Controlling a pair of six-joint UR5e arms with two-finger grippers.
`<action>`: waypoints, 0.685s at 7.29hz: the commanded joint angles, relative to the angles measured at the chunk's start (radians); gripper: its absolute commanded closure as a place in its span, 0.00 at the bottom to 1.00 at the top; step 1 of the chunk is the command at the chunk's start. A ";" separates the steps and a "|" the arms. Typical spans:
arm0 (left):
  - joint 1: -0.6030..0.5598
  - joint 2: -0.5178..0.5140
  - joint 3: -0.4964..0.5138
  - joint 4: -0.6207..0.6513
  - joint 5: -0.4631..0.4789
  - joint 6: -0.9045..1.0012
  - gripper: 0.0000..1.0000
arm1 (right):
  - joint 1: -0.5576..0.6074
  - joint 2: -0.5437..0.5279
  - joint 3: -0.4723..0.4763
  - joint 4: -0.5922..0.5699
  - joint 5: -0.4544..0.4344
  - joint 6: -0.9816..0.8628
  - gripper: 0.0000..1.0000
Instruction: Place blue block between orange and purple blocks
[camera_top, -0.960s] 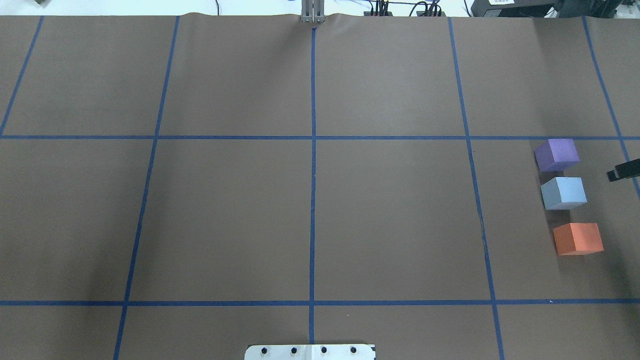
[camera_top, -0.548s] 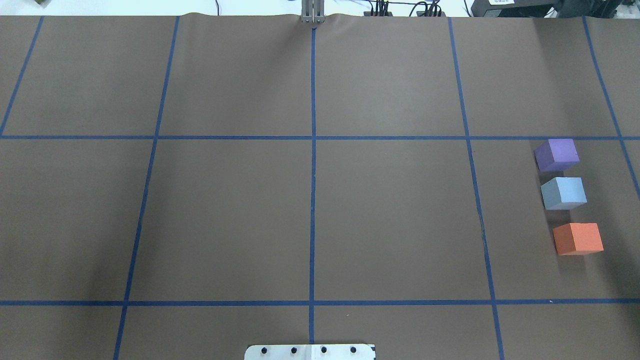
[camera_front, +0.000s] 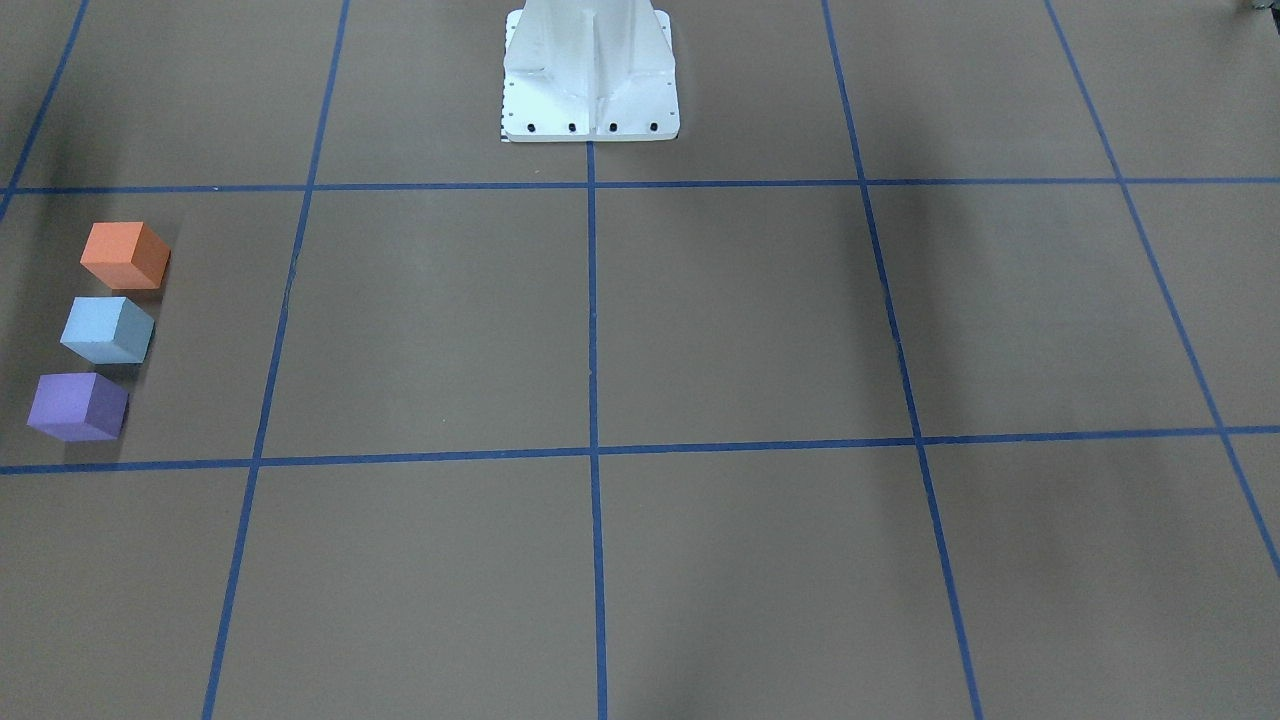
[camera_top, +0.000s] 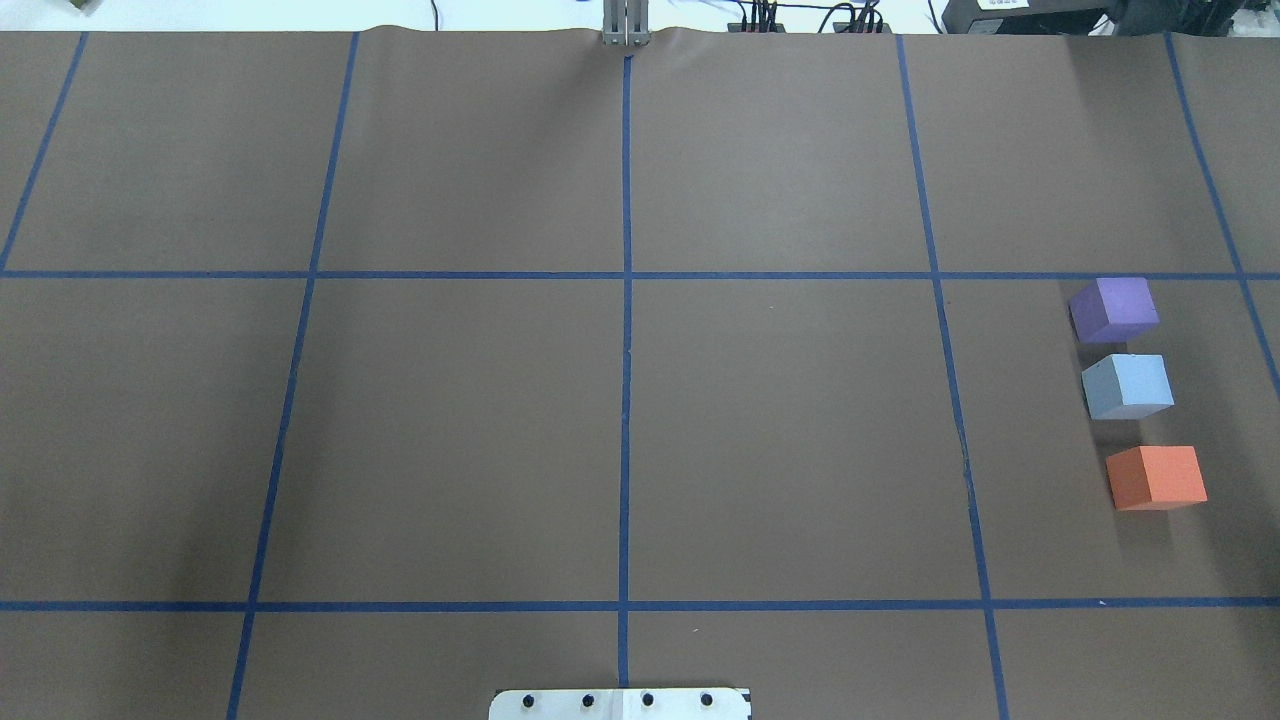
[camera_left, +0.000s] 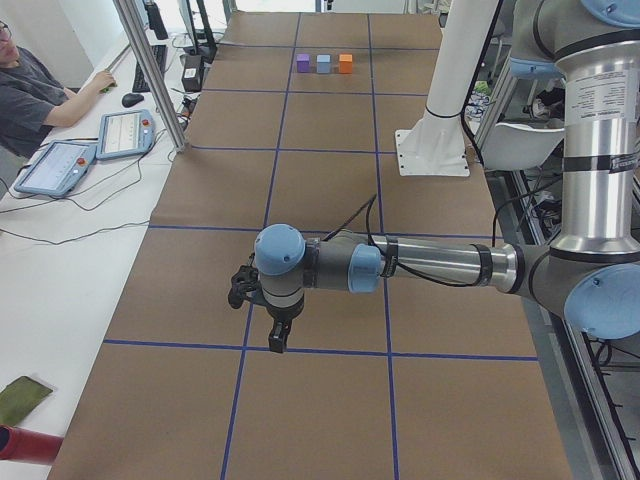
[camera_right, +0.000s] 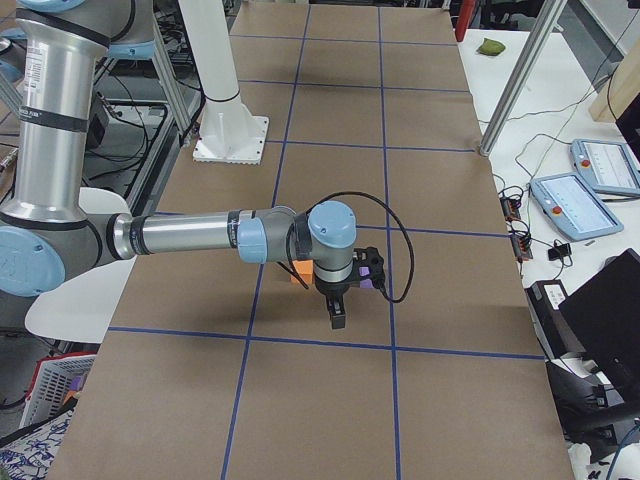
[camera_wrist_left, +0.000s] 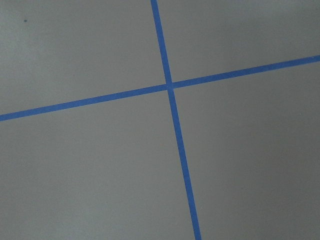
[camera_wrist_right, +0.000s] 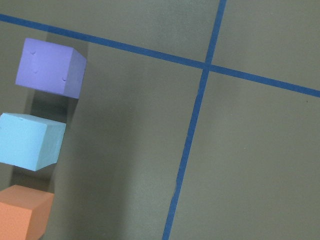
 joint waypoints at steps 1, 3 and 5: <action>0.000 0.001 0.002 -0.001 -0.001 -0.003 0.00 | 0.005 -0.006 -0.003 0.001 0.005 0.007 0.01; 0.002 -0.002 -0.005 -0.016 0.001 0.000 0.00 | 0.005 -0.005 -0.003 0.001 0.005 0.010 0.00; 0.002 -0.007 -0.029 -0.013 0.001 0.004 0.00 | 0.005 -0.005 -0.003 -0.001 0.005 0.013 0.00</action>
